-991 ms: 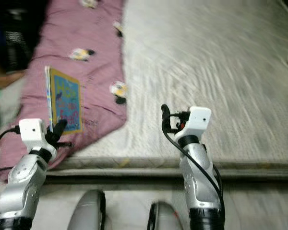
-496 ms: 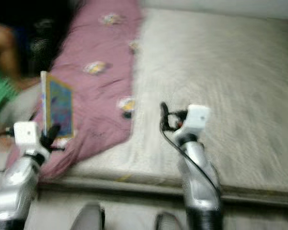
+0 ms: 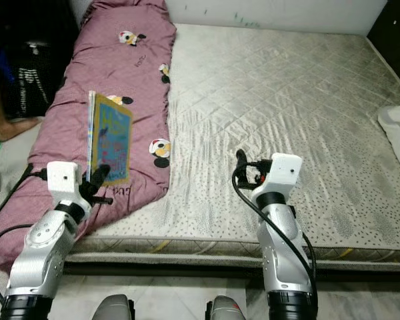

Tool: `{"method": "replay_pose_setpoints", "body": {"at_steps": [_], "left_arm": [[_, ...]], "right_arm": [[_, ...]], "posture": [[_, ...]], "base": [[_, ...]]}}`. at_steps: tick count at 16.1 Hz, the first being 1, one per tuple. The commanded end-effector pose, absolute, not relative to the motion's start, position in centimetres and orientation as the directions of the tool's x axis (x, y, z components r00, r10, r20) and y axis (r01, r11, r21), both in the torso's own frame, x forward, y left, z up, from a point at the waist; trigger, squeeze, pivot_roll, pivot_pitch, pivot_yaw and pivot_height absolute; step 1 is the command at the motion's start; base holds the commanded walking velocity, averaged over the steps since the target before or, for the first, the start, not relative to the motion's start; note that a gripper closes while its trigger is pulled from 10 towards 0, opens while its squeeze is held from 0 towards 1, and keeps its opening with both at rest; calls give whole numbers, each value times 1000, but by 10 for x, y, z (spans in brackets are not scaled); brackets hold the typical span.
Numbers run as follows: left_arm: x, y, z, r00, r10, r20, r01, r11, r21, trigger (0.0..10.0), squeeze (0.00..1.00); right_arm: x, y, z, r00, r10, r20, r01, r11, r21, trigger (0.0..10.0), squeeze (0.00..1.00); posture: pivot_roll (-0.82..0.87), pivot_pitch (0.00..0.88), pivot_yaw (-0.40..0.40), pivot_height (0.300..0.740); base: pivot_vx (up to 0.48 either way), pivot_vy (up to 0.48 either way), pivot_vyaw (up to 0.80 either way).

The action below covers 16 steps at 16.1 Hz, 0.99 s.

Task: Clean up the room

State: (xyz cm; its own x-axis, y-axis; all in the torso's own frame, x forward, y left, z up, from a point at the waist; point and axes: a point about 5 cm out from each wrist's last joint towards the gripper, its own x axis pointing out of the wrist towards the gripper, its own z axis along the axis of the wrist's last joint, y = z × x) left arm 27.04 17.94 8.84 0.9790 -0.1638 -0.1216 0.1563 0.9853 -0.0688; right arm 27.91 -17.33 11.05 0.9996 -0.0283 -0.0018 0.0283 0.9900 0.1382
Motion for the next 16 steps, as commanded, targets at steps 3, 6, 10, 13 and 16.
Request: {"method": "replay_pose_setpoints", "body": {"at_steps": [3,6,10,13,16], "left_arm": [[268,175,92,978,-185,-94,178,981,-73,10000,0],[269,174,93,978,-190,-86,183,980,-74,10000,0],[271,177,94,979,-185,-81,180,981,-70,10000,0],[273,178,96,980,-185,-76,180,981,-69,10000,0],[273,177,96,980,-186,-76,181,981,-69,10000,0]], "right_arm": [[273,-177,99,997,-60,-40,65,988,143,10000,0],[275,-177,101,997,-64,-29,68,988,139,10000,0],[277,-177,102,997,-69,-23,71,988,136,10000,0],[276,-176,101,997,-67,-23,69,989,134,10000,0],[277,-176,100,997,-67,-24,70,989,133,10000,0]], "posture": [[5,86,-9,740],[8,81,-10,740],[11,73,-4,740],[9,73,-5,740],[9,73,-5,740]], "base": [[0,-85,0],[0,-306,0],[0,-402,0],[0,-411,0],[0,-412,0]]}}
